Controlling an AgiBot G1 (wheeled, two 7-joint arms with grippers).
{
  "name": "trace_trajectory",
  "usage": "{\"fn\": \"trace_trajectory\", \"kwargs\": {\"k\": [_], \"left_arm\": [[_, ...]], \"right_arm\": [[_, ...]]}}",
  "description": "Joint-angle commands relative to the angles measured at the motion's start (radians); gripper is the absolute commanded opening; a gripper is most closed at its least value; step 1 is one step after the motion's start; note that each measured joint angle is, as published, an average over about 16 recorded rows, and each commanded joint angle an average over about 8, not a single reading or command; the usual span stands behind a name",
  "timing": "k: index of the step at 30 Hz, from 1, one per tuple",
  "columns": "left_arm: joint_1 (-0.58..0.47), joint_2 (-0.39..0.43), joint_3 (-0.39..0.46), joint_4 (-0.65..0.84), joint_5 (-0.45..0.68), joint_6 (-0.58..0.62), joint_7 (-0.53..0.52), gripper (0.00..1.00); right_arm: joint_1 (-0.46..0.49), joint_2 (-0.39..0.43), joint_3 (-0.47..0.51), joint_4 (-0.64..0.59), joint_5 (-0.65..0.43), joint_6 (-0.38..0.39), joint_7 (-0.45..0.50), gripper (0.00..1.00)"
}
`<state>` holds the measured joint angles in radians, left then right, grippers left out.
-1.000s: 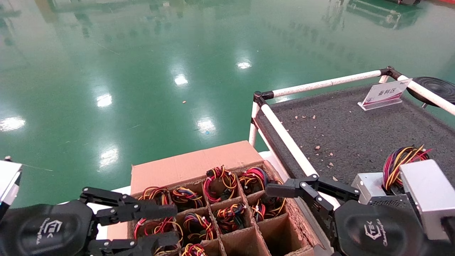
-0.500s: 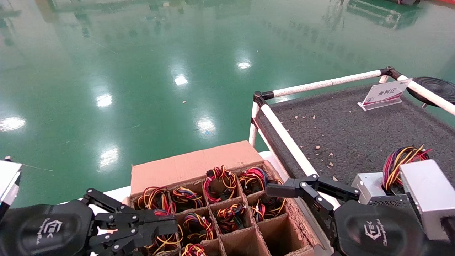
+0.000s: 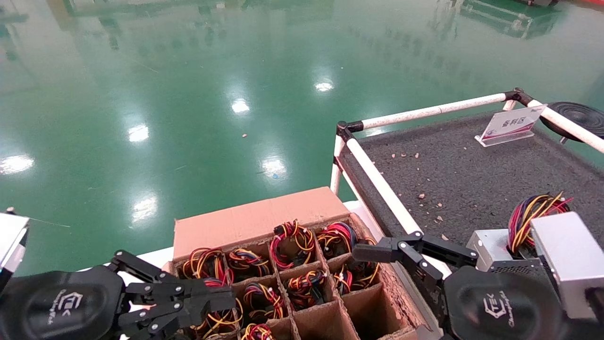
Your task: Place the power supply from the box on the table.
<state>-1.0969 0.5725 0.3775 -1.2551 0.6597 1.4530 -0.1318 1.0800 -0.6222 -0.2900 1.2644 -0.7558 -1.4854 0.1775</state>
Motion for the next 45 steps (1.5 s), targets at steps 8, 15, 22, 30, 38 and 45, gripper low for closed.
{"fn": "trace_trajectory", "kwargs": {"k": [8, 15, 22, 30, 38, 45], "left_arm": [[0.000, 0.000, 0.000, 0.000, 0.000, 0.000, 0.000, 1.00], [0.000, 0.000, 0.000, 0.000, 0.000, 0.000, 0.000, 1.00], [0.000, 0.000, 0.000, 0.000, 0.000, 0.000, 0.000, 1.00], [0.000, 0.000, 0.000, 0.000, 0.000, 0.000, 0.000, 1.00], [0.000, 0.000, 0.000, 0.000, 0.000, 0.000, 0.000, 1.00], [0.000, 0.000, 0.000, 0.000, 0.000, 0.000, 0.000, 1.00]], "right_arm": [[0.063, -0.060, -0.044, -0.107, -0.102, 0.001, -0.058, 1.00], [0.195, -0.142, -0.122, -0.298, -0.241, -0.073, -0.197, 1.00], [0.317, -0.204, -0.227, -0.487, -0.374, -0.091, -0.387, 1.00], [0.418, -0.299, -0.305, -0.683, -0.483, -0.072, -0.582, 1.00], [0.489, -0.407, -0.343, -0.855, -0.537, -0.046, -0.694, 0.96], [0.543, -0.496, -0.370, -0.979, -0.585, 0.014, -0.769, 0.14]]}}
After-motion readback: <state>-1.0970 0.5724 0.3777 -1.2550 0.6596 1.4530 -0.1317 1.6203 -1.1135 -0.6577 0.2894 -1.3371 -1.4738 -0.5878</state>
